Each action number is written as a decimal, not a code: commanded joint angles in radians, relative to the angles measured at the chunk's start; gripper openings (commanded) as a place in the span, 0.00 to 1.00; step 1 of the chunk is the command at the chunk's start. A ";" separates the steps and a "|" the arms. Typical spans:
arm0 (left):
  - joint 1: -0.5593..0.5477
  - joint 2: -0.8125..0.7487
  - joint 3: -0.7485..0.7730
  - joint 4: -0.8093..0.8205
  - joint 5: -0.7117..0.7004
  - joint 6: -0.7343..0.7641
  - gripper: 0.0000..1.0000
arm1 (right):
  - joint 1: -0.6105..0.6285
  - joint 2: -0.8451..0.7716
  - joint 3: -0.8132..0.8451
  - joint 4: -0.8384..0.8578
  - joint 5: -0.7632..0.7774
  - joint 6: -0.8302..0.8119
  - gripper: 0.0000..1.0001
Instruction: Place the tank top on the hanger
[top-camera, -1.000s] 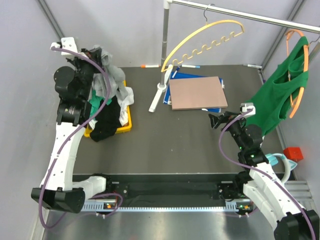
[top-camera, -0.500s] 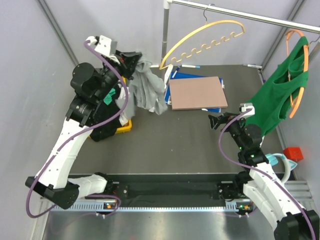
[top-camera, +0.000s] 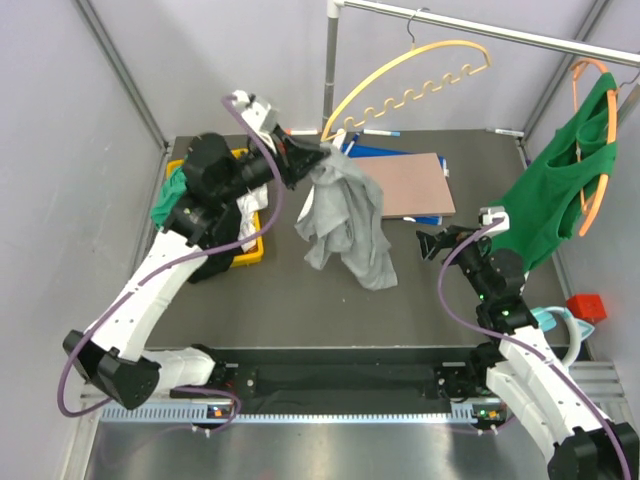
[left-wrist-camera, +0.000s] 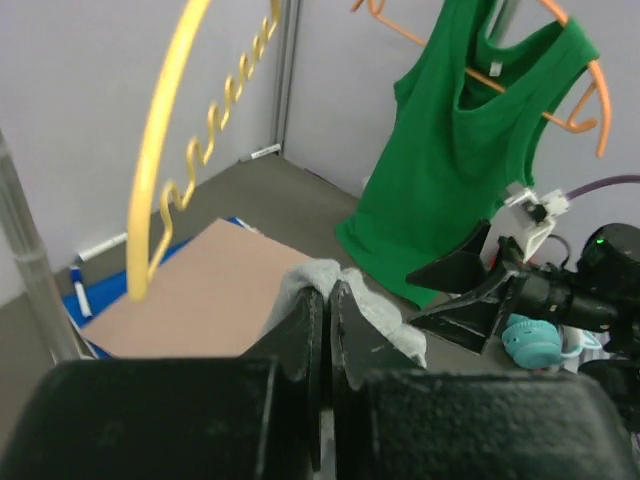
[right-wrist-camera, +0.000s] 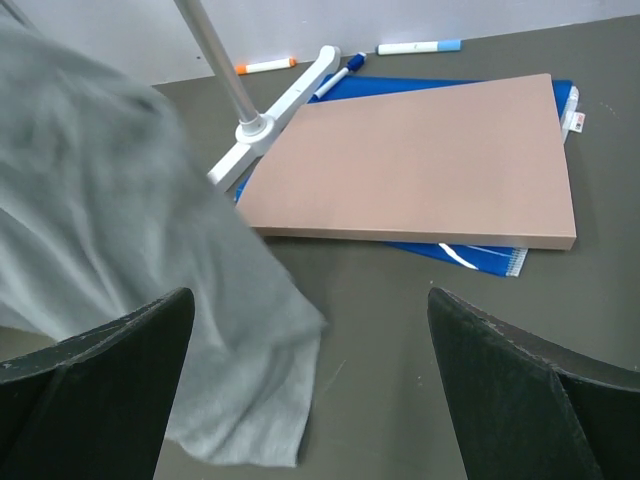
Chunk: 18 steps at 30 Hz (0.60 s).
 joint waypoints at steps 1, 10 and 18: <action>-0.001 -0.051 -0.271 0.159 -0.026 -0.065 0.00 | 0.002 -0.014 0.059 0.024 -0.022 0.008 1.00; -0.001 0.206 -0.517 0.263 -0.194 -0.067 0.00 | 0.007 0.106 0.056 0.105 -0.140 0.030 1.00; -0.001 0.382 -0.474 0.475 -0.158 -0.160 0.00 | 0.102 0.227 0.062 0.160 -0.198 0.031 1.00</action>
